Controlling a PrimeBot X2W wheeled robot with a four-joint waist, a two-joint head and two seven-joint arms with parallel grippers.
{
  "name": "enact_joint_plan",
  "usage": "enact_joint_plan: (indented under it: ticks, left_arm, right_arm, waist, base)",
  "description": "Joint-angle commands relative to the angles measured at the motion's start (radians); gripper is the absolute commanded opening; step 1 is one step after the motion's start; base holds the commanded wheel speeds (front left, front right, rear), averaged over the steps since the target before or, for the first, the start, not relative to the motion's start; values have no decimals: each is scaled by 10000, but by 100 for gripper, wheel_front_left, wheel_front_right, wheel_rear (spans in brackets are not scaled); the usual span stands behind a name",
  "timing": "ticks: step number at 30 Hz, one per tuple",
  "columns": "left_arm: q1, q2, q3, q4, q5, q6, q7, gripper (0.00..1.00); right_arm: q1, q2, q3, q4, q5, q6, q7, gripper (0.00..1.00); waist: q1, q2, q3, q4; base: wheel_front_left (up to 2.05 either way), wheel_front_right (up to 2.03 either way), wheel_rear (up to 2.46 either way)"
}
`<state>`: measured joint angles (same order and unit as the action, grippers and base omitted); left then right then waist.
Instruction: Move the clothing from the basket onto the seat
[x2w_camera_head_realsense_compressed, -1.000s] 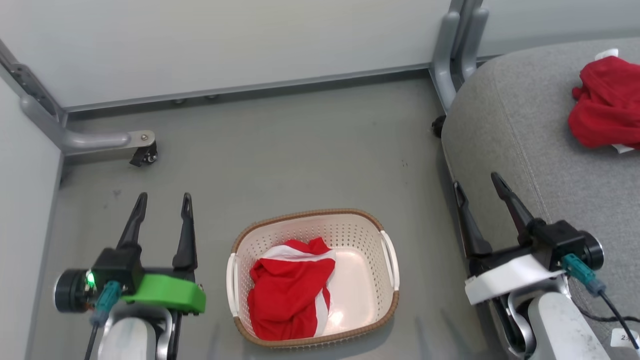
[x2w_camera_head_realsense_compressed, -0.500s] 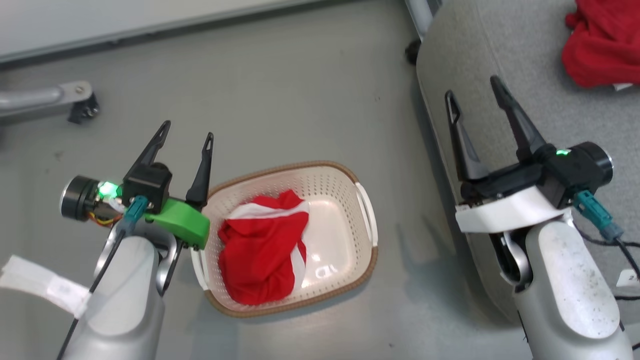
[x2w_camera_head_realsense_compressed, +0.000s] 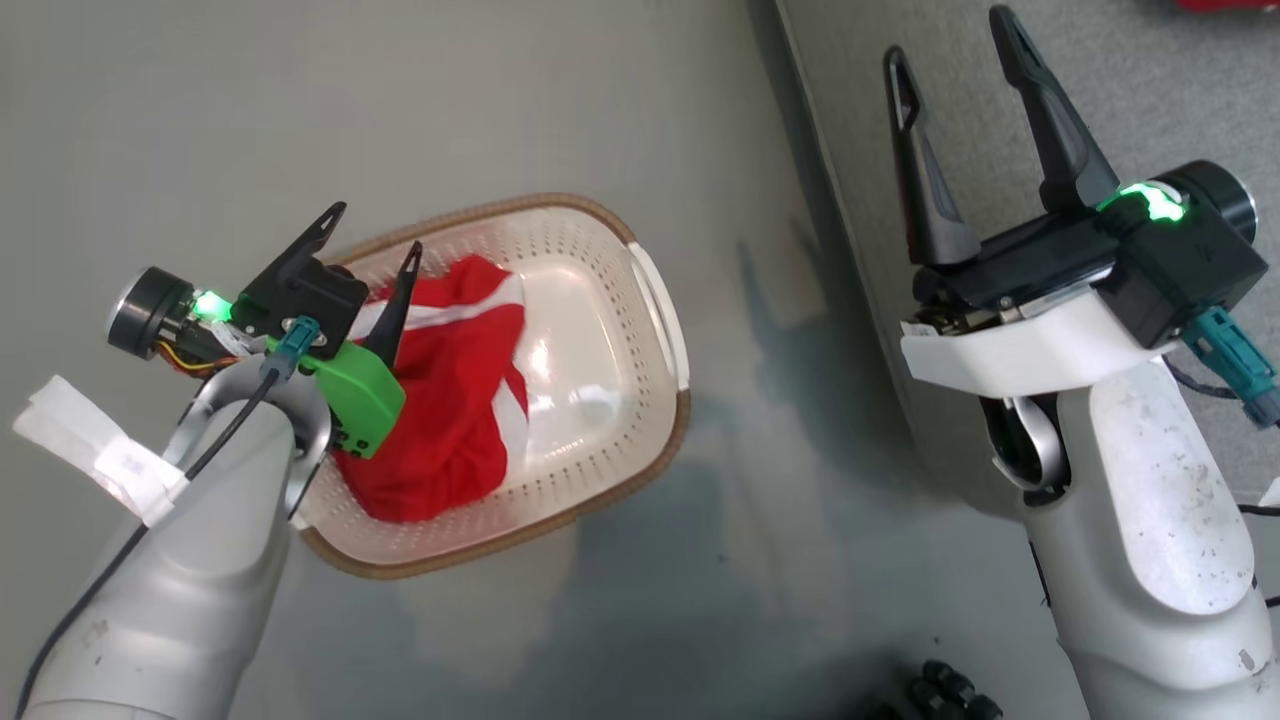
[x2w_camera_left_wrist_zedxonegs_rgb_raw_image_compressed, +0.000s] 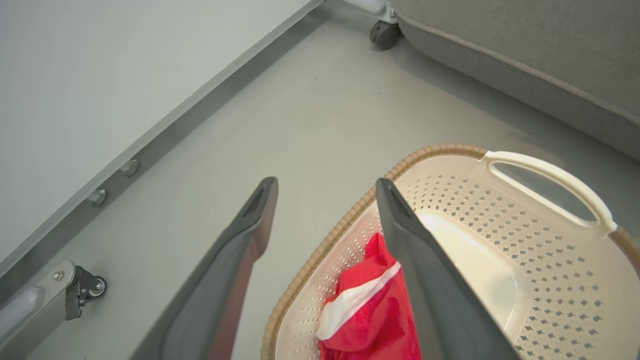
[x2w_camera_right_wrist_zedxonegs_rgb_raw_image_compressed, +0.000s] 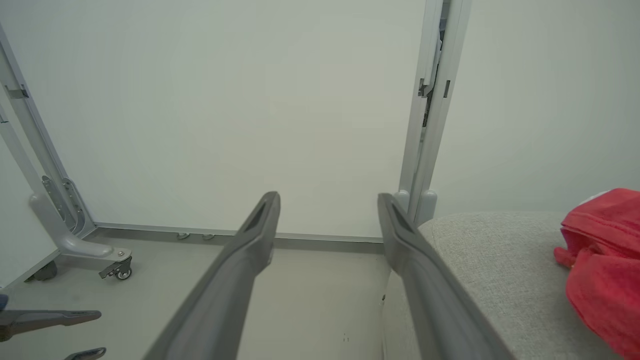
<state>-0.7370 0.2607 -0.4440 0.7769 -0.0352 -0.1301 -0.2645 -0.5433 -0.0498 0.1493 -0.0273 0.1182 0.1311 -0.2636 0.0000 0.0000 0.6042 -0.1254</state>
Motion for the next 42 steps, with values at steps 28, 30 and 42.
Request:
enact_joint_plan:
  ticks: [28, 30, 42]
  left_arm:
    - [-2717, 418, -3102, 4662, -223, -2, 839, 100]
    - [-2777, 402, -3232, 4757, -321, -2, 923, 100]
    - [-3228, 335, -3998, 5032, -663, -2, 1699, 100]
  right_arm:
    - [-930, -13, 303, -998, 99, -7, -17, 100]
    - [-920, -15, 281, -1037, 108, -7, -17, 100]
    - [-842, -15, 158, -1209, 64, -7, -17, 100]
  waist:
    - [0, 0, 3948, -1394]
    - [0, 0, 4056, -1404]
    - [0, 0, 4588, -1318]
  base:
    - [0, 0, 0]
    - [0, 0, 0]
    - [0, 0, 0]
